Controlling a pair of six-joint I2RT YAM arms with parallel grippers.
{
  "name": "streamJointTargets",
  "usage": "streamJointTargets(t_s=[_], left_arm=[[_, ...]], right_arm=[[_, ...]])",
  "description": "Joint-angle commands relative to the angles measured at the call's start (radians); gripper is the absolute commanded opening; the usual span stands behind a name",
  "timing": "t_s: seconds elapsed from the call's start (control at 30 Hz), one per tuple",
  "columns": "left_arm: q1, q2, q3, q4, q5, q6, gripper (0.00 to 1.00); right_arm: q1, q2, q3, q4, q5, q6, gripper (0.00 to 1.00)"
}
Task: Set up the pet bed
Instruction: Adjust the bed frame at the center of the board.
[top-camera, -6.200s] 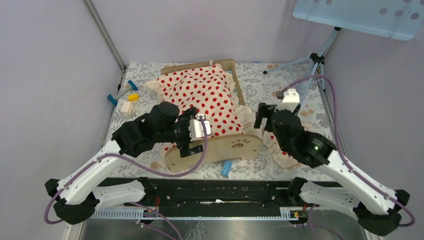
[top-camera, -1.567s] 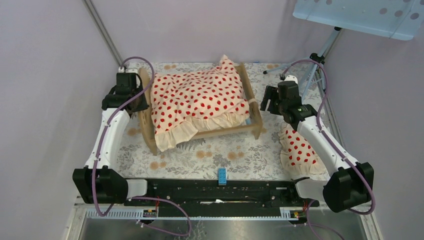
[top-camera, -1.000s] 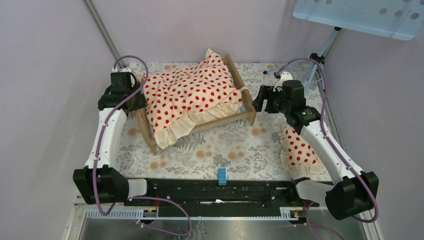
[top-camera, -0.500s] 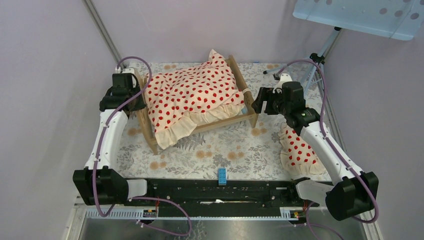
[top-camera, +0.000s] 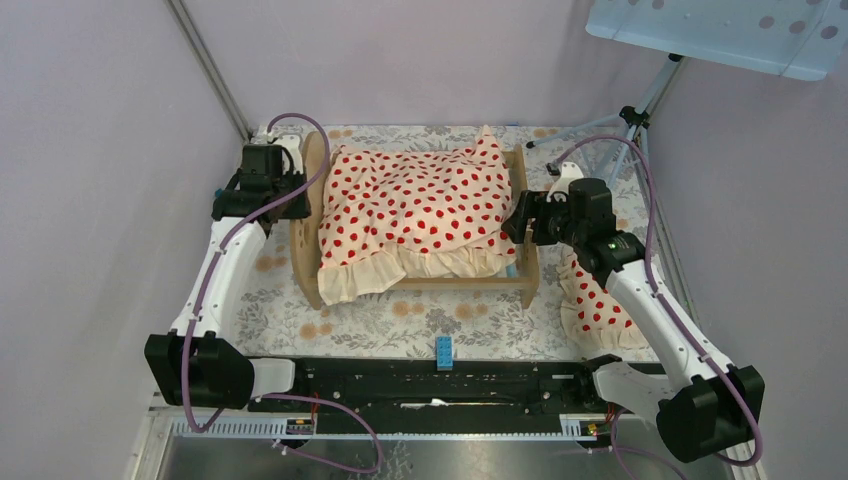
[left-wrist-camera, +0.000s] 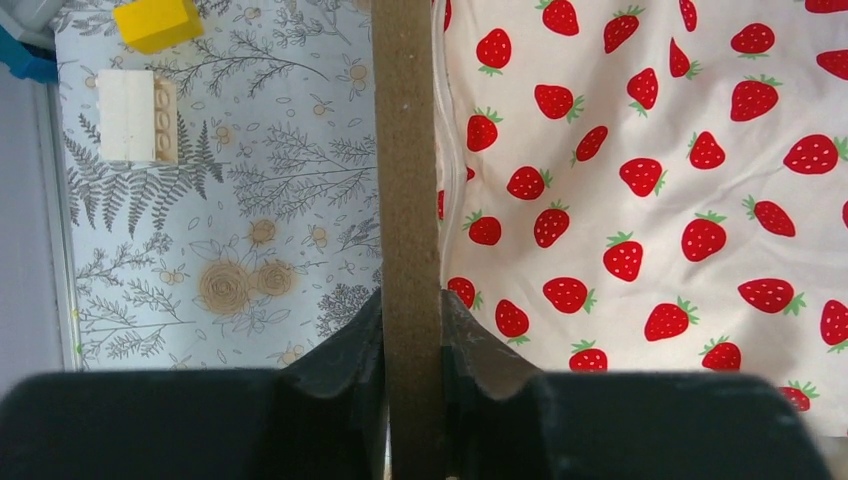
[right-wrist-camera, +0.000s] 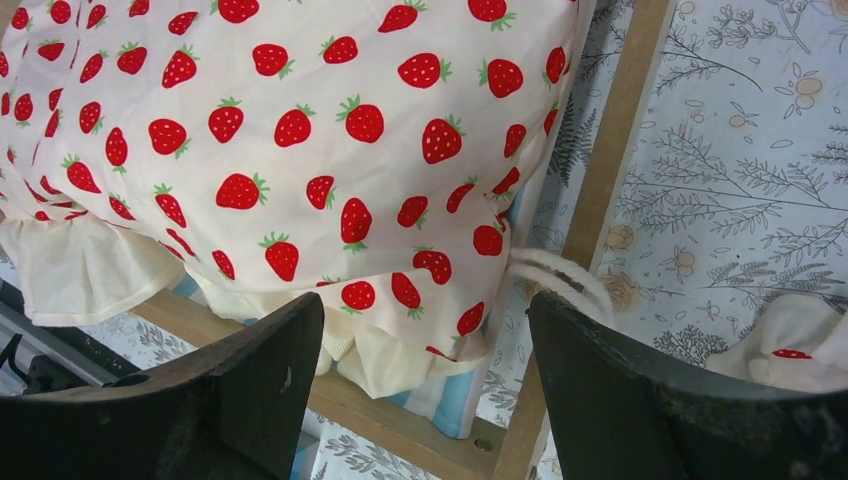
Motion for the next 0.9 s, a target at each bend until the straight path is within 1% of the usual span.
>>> streamJointTargets(t_s=[0.0, 0.03, 0.1, 0.13, 0.17, 0.2, 0.27, 0.33, 0.4, 0.5, 0.6, 0.67, 0.8, 0.83, 0.87], left_arm=[[-0.020, 0.048, 0.001, 0.097, 0.105, -0.077, 0.34], [-0.020, 0.056, 0.013, 0.093, 0.089, -0.093, 0.48], [-0.020, 0.049, 0.045, 0.083, 0.039, -0.128, 0.70], [-0.020, 0.040, 0.060, 0.077, 0.013, -0.144, 0.85], [-0.020, 0.024, 0.078, 0.061, -0.011, -0.157, 0.90], [-0.020, 0.009, 0.097, 0.041, -0.020, -0.170, 0.92], [-0.021, -0.042, 0.117, 0.002, -0.045, -0.196, 0.95], [-0.048, -0.113, 0.125, -0.023, -0.044, -0.227, 0.97], [-0.161, -0.169, 0.115, -0.040, -0.084, -0.259, 0.97], [-0.370, -0.220, 0.086, -0.065, -0.216, -0.355, 0.95], [-0.566, -0.252, 0.002, -0.067, -0.356, -0.457, 0.90], [-0.650, -0.254, -0.061, -0.067, -0.439, -0.509, 0.90], [-0.711, -0.238, -0.089, -0.096, -0.531, -0.554, 0.89], [-0.712, -0.239, -0.085, -0.103, -0.577, -0.553, 0.87], [-0.711, -0.237, -0.074, -0.119, -0.626, -0.552, 0.83]], right_arm=[[-0.003, -0.048, 0.025, -0.051, 0.016, 0.002, 0.82], [-0.003, -0.056, 0.035, -0.077, 0.022, 0.003, 0.82], [-0.002, -0.079, 0.043, -0.121, 0.008, 0.005, 0.82], [-0.002, -0.092, 0.041, -0.137, -0.006, 0.011, 0.82], [0.000, -0.107, 0.035, -0.151, -0.023, 0.020, 0.83], [0.003, -0.123, 0.026, -0.164, -0.035, 0.029, 0.83], [0.025, -0.145, 0.008, -0.176, -0.035, 0.051, 0.83], [0.087, -0.154, -0.004, -0.179, -0.005, 0.070, 0.84], [0.191, -0.149, -0.006, -0.178, 0.083, 0.091, 0.84], [0.326, -0.117, -0.019, -0.154, 0.203, 0.135, 0.84], [0.380, -0.096, -0.065, -0.100, 0.272, 0.187, 0.82], [0.390, -0.086, -0.095, -0.068, 0.301, 0.214, 0.81], [0.393, -0.071, -0.105, -0.061, 0.325, 0.214, 0.81], [0.393, -0.073, -0.106, -0.063, 0.329, 0.208, 0.81], [0.393, -0.076, -0.104, -0.067, 0.334, 0.206, 0.81]])
